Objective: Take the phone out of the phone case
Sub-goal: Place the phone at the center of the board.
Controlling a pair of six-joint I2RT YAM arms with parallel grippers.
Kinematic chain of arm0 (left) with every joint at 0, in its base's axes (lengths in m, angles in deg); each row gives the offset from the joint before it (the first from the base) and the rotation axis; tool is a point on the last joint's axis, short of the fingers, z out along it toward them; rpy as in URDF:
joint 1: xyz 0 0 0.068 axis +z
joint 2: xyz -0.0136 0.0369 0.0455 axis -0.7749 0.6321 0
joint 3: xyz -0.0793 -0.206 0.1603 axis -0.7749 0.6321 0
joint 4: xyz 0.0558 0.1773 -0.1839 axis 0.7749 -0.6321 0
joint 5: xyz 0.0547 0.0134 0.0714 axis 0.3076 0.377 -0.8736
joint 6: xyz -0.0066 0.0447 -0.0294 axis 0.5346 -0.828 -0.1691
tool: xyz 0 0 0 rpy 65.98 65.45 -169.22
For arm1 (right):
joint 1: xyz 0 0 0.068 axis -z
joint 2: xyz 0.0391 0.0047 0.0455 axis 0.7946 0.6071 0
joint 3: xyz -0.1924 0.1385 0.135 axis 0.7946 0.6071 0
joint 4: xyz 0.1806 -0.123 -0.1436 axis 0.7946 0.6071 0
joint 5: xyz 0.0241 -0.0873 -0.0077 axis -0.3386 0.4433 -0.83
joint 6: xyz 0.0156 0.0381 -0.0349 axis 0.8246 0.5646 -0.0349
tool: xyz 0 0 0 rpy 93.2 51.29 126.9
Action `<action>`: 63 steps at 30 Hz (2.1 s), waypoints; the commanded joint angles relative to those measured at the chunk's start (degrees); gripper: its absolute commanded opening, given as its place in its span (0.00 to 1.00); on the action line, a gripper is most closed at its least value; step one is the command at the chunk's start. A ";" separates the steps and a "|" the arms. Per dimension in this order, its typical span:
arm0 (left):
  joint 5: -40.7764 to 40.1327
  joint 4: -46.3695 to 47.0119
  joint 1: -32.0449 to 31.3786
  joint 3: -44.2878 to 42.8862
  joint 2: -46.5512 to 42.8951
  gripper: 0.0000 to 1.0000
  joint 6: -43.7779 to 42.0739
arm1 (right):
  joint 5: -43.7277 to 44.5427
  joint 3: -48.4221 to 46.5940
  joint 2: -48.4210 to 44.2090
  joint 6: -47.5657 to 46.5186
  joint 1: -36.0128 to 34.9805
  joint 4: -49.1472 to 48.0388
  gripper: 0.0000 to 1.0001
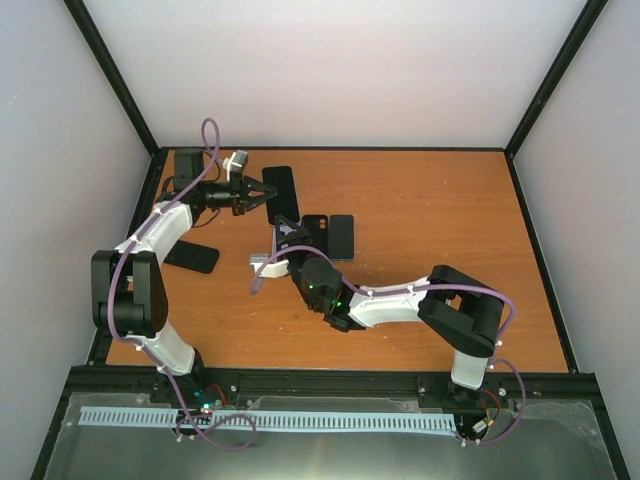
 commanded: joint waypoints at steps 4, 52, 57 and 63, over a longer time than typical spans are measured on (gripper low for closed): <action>-0.51 -7.33 3.24 -7.32 1.73 0.01 -10.05 | -3.62 -0.50 -8.12 22.61 -0.48 25.79 0.75; -0.17 17.00 -7.86 -1.70 -11.82 0.01 -15.45 | -96.35 -18.98 -12.19 121.25 37.47 44.49 0.37; -0.35 17.96 -8.28 -1.26 -11.65 0.01 -14.48 | -96.93 -19.15 -11.08 123.28 37.04 42.68 0.28; -1.23 17.09 -8.28 -1.05 -11.38 0.06 -14.98 | -97.60 -19.51 -10.91 123.36 36.93 42.61 0.04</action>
